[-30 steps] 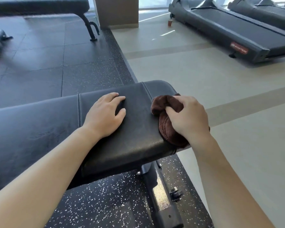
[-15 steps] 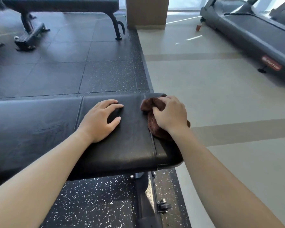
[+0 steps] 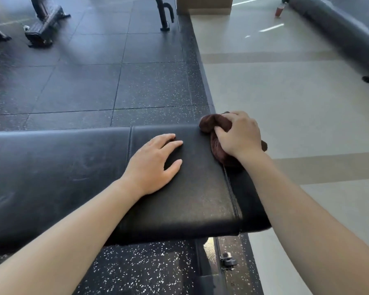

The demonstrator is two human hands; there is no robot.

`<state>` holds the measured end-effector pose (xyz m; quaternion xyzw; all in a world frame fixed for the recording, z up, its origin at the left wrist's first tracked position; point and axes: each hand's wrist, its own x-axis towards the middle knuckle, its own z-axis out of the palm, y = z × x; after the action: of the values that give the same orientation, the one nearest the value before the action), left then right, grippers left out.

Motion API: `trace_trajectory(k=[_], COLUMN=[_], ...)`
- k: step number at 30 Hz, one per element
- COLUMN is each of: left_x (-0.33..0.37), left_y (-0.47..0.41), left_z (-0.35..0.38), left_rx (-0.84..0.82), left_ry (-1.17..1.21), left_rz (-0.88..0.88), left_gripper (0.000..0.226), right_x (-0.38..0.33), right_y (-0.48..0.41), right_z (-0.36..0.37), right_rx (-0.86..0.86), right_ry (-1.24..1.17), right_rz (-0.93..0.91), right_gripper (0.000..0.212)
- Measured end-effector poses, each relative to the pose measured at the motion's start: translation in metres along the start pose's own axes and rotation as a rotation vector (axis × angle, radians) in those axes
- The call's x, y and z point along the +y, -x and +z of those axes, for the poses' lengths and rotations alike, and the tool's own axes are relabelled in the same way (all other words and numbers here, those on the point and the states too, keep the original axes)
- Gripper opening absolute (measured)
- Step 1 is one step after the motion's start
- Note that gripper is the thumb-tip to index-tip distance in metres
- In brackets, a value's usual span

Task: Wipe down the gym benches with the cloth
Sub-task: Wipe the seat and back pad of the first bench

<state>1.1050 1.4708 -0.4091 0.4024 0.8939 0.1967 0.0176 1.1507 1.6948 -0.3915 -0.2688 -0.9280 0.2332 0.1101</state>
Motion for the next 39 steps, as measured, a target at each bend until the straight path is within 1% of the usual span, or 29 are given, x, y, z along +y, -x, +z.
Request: trace_trajectory(k=[3, 6, 8, 9, 13, 17, 23, 25, 27, 29, 33, 37, 39], left_x=[-0.031, -0.058, -0.062, -0.062, -0.064, -0.063, -0.058, -0.063, -0.07, -0.076, -0.09, -0.106, -0.118], left_y=[-0.009, -0.017, -0.018, -0.019, -0.019, -0.021, -0.028, -0.035, -0.044, -0.049, -0.05, -0.048, -0.046], left_z=[-0.019, -0.03, -0.031, -0.03, -0.031, -0.034, -0.042, -0.046, -0.049, -0.052, -0.055, -0.065, -0.07], left_rx=[-0.031, -0.09, -0.112, -0.118, -0.149, -0.192, -0.277, -0.321, -0.356, -0.395, -0.433, -0.469, -0.496], left_ry=[-0.082, -0.1, -0.071, -0.056, -0.039, -0.062, -0.073, -0.06, -0.045, -0.026, -0.021, -0.035, -0.052], left_rz=[-0.054, -0.097, -0.103, -0.106, -0.117, -0.127, -0.133, -0.082, -0.021, 0.011, 0.03, 0.026, 0.014], left_gripper=[0.05, 0.054, 0.056, 0.056, 0.054, 0.054, 0.055, 0.057, 0.056, 0.055, 0.052, 0.05, 0.052], right_x=[-0.023, -0.045, -0.048, -0.046, -0.043, -0.053, -0.046, -0.045, -0.048, -0.054, -0.073, -0.111, -0.115], right_y=[-0.019, -0.004, 0.004, 0.002, -0.011, -0.008, -0.01, -0.022, -0.036, -0.04, -0.037, -0.042, -0.048], right_z=[0.004, 0.02, 0.023, 0.022, 0.018, 0.019, 0.009, 0.008, 0.009, 0.012, 0.019, 0.039, 0.043], right_rx=[-0.024, -0.067, -0.043, -0.031, -0.01, -0.005, -0.079, -0.106, -0.142, -0.194, -0.284, -0.448, -0.48], right_ry=[0.038, 0.104, 0.115, 0.114, 0.073, 0.048, 0.063, 0.094, 0.127, 0.169, 0.194, 0.177, 0.2], right_rz=[0.132, 0.093, 0.092, 0.105, 0.159, 0.202, 0.124, 0.178, 0.272, 0.302, 0.238, 0.07, 0.067], right_gripper=[0.033, 0.043, 0.05, 0.05, 0.037, 0.031, 0.028, 0.029, 0.031, 0.032, 0.031, 0.03, 0.03])
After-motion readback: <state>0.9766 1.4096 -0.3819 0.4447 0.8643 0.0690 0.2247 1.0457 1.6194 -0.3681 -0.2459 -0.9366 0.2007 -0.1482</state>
